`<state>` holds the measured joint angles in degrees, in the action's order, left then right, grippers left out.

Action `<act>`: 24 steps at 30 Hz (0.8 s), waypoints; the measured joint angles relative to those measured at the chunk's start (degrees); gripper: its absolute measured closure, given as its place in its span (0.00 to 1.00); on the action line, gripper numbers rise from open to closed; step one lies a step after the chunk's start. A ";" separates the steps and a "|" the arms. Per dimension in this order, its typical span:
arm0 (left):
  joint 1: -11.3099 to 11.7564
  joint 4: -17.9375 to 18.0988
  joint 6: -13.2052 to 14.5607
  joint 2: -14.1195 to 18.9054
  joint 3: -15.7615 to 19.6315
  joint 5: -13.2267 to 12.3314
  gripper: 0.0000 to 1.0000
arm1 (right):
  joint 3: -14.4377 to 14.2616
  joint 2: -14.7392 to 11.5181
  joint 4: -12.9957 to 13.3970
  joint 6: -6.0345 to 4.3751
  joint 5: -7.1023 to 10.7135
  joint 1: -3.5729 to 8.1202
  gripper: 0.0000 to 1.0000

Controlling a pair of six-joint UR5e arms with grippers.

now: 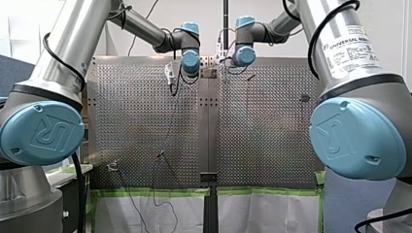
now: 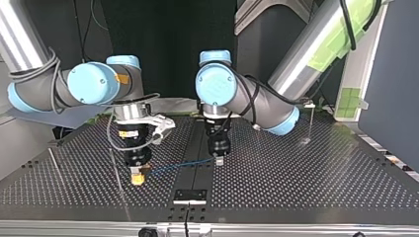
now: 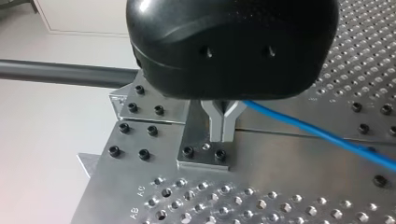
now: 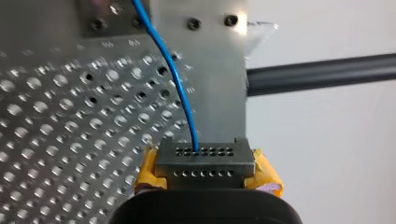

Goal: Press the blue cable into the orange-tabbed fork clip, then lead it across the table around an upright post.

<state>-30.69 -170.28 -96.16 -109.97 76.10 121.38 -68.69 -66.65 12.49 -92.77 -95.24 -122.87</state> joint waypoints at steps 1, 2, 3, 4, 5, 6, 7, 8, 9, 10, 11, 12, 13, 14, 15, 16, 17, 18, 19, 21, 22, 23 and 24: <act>-0.02 -0.14 0.00 0.00 -0.19 -0.01 0.98 | 0.00 -0.13 -0.13 0.01 -0.12 0.17 1.00; -0.04 -0.32 0.01 0.00 -0.45 -0.03 0.98 | 0.00 -0.19 -0.26 0.02 -0.20 0.29 1.00; -0.05 -0.46 0.01 0.00 -0.65 -0.06 0.98 | 0.00 -0.25 -0.40 0.02 -0.26 0.41 1.00; -0.06 -0.63 0.01 0.00 -0.86 -0.10 0.98 | 0.00 -0.30 -0.59 0.01 -0.32 0.58 1.00; -0.07 -0.91 0.01 -0.01 -1.16 -0.17 0.98 | 0.00 -0.34 -0.75 0.00 -0.38 0.71 1.00; -0.07 -1.12 0.01 0.00 -1.41 -0.23 0.98 | 0.01 -0.40 -0.90 -0.01 -0.44 0.84 1.00; -0.07 -1.29 0.01 -0.01 -1.66 -0.31 0.98 | 0.01 -0.52 -1.05 -0.03 -0.54 1.00 1.00; -0.09 -1.49 0.01 -0.01 -2.00 -0.45 0.98 | 0.02 -0.61 -1.15 -0.03 -0.62 1.11 1.00; -0.12 -1.61 0.01 -0.01 -2.25 -0.58 0.98 | 0.02 -0.71 -1.24 -0.02 -0.72 1.23 1.00; -0.14 -1.71 0.01 -0.01 -2.49 -0.70 0.98 | 0.02 -0.85 -1.37 0.00 -0.85 1.40 1.00; -0.15 -1.82 0.01 -0.04 -2.80 -0.84 0.98 | 0.02 -0.95 -1.49 0.01 -0.94 1.53 1.00; -0.16 -1.90 0.01 -0.07 -3.05 -0.94 0.98 | 0.02 -1.05 -1.61 0.03 -1.01 1.67 1.00; -0.16 -1.99 0.01 -0.08 -3.29 -1.02 0.98 | 0.02 -1.17 -1.75 0.06 -1.09 1.88 1.00; -0.16 -2.09 0.01 -0.08 -3.54 -1.12 0.98 | 0.02 -1.28 -1.83 0.07 -1.15 2.04 1.00; -0.17 -2.14 0.01 -0.09 -3.67 -1.17 0.98 | 0.02 -1.37 -1.89 0.07 -1.20 2.20 1.00; -0.17 -2.18 0.01 -0.09 -3.77 -1.20 0.98 | 0.01 -1.48 -1.94 0.04 -1.26 2.41 1.00; -0.17 -2.21 0.01 -0.09 -3.86 -1.24 0.98 | 0.01 -1.55 -1.97 0.02 -1.29 2.56 1.00; -0.18 -2.26 0.00 -0.09 -3.93 -1.26 0.98 | 0.01 -1.60 -1.98 0.00 -1.31 2.70 1.00; -0.22 -2.38 -0.04 -0.14 -4.05 -1.35 0.98 | 0.00 -1.65 -2.03 -0.02 -1.33 2.89 1.00; -0.34 -2.69 -0.25 -0.28 -4.54 -1.80 0.98 | 0.01 -1.73 -2.25 -0.04 -1.38 3.20 1.00; -0.37 -2.79 -0.33 -0.33 -4.82 -2.07 0.98 | 0.02 -1.79 -2.44 -0.05 -1.41 3.43 1.00; -0.40 -2.89 -0.41 -0.38 -5.18 -2.44 0.98 | 0.01 -1.87 -2.57 -0.05 -1.42 3.61 1.00; -0.41 -2.96 -0.47 -0.40 -5.46 -2.67 0.98 | 0.02 -1.95 -2.68 -0.05 -1.43 3.79 1.00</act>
<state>-31.10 -173.24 -96.63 -110.37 70.64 118.71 -68.67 -68.59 9.81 -92.82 -96.67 -119.07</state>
